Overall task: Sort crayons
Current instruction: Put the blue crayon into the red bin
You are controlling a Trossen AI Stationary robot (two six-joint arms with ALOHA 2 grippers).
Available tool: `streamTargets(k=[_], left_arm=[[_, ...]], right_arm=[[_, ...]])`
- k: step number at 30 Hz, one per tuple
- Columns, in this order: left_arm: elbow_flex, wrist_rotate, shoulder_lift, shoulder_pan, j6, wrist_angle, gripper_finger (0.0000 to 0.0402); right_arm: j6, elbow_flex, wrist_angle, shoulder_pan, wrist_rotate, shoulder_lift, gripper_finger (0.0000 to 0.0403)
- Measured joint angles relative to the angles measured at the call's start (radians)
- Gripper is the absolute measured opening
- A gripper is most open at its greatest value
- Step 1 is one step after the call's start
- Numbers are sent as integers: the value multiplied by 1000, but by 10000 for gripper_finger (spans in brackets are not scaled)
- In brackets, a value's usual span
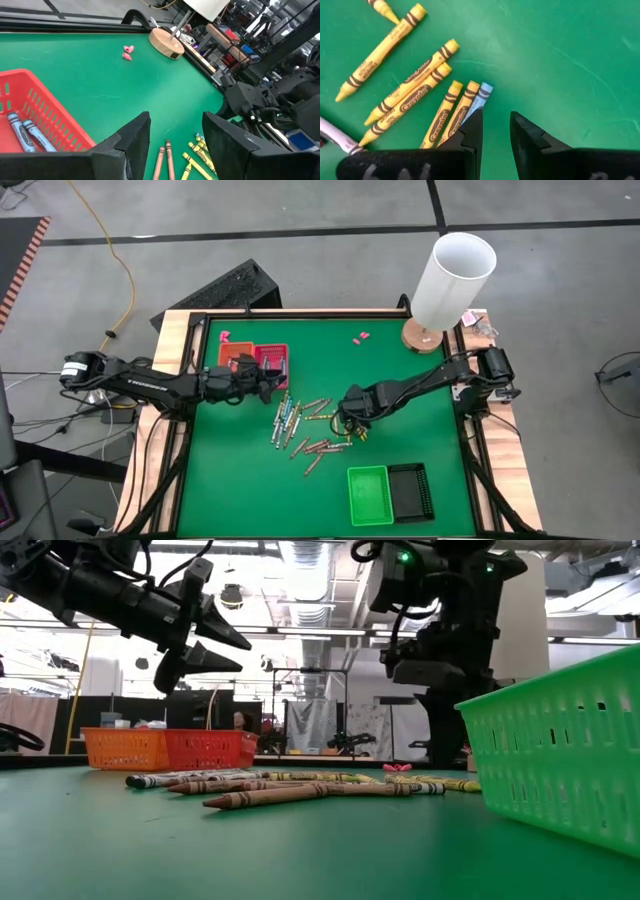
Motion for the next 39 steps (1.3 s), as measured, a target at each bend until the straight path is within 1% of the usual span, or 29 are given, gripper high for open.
streamTargets(k=[7,18,25,29,34,39], left_arm=[[0,0,0,-4,-1,-21,169],[0,-1,0,-4,-4,-34,169],[0,-9,0,-4,-4,-35,169],[0,-18,0,-4,-4,-35,169],[0,-18,0,-4,-4,-35,169],[0,-18,0,-4,-4,-35,169]], right_arm=[[13,0,4,11,-7,0,93],[7,2,40,25,-32,80,93],[6,4,54,24,-46,92,91],[-2,4,53,24,-47,92,67],[-12,3,51,24,-47,91,11],[-21,2,50,26,-7,92,9]])
